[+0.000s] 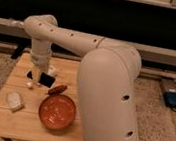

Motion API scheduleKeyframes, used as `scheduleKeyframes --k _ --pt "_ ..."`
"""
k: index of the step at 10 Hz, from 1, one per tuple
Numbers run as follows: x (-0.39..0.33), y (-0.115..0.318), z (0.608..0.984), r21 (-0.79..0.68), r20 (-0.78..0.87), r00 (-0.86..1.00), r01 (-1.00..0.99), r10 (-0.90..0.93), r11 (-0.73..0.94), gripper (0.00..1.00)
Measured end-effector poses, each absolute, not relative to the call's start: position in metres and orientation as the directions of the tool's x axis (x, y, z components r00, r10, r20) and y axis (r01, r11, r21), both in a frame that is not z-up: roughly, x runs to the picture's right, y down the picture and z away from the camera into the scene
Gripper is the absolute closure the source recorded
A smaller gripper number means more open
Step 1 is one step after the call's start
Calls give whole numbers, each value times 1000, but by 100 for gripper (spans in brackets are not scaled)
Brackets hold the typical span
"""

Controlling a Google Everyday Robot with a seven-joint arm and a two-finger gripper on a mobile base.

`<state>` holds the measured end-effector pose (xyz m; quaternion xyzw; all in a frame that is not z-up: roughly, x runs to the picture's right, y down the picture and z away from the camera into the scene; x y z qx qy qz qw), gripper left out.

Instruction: Place the eraser on the white sponge

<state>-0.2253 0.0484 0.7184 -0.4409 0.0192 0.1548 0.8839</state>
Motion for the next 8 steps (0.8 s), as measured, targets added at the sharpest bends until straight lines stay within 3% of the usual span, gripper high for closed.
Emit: scheduleKeyframes --k 4,8 --pt "-226 51 721 -772 -157 955 -278 252 572 100" --pt "-284 74 717 -746 -52 987 -141 155 650 100"
